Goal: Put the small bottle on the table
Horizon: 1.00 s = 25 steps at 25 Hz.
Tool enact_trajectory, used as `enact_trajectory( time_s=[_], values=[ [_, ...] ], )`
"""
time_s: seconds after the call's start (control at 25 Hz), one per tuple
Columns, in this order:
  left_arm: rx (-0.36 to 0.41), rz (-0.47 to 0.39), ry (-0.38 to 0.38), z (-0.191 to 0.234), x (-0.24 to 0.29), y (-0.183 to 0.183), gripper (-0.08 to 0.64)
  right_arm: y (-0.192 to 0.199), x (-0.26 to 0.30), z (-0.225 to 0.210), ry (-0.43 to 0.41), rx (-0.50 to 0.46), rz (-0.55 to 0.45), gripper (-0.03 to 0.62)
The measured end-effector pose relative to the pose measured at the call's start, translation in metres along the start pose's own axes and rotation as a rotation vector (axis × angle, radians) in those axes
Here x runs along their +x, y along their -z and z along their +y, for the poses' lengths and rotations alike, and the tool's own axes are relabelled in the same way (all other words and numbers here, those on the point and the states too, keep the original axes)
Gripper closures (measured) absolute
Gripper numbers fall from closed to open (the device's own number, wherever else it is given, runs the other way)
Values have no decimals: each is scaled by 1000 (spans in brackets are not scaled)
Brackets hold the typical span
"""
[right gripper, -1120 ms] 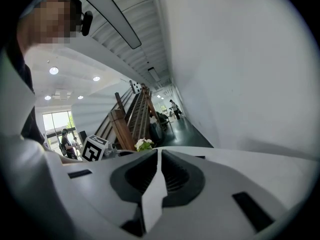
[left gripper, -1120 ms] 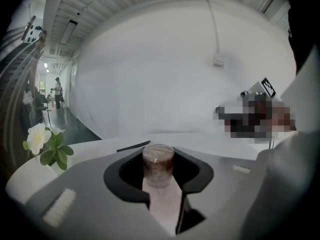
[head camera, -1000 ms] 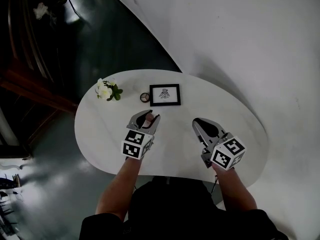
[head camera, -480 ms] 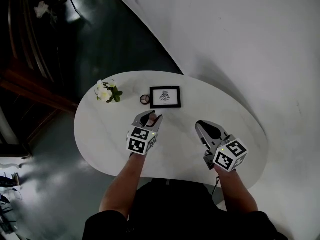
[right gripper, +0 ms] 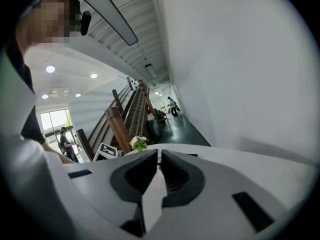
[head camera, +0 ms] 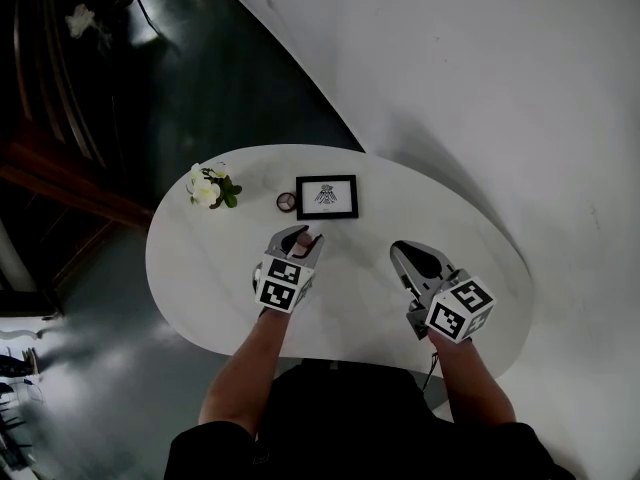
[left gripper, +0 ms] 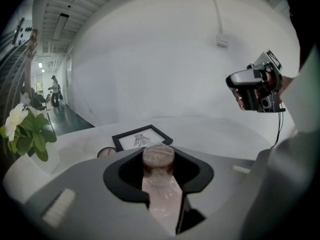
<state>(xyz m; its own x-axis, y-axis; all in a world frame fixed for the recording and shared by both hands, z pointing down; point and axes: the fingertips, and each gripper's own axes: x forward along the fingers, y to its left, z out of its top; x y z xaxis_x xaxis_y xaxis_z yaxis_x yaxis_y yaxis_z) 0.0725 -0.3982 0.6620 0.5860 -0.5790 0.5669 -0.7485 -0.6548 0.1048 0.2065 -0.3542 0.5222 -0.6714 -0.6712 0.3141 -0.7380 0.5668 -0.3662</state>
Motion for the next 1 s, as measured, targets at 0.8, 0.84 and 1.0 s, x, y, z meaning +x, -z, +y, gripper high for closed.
enact_trajectory(
  time_s=[0.8,0.84,1.0],
  values=[
    [52,-50,54,-12,-46,-14,357,-9,-19,46,16,-51,-41,580],
    [42,-68,54,-12,-53,-17,357,-10,-20,50,16,-55,-43,580],
    [31,-139,51,-11,-83,-31,359,-10,-26,70,15,-69,-54,580]
  ],
)
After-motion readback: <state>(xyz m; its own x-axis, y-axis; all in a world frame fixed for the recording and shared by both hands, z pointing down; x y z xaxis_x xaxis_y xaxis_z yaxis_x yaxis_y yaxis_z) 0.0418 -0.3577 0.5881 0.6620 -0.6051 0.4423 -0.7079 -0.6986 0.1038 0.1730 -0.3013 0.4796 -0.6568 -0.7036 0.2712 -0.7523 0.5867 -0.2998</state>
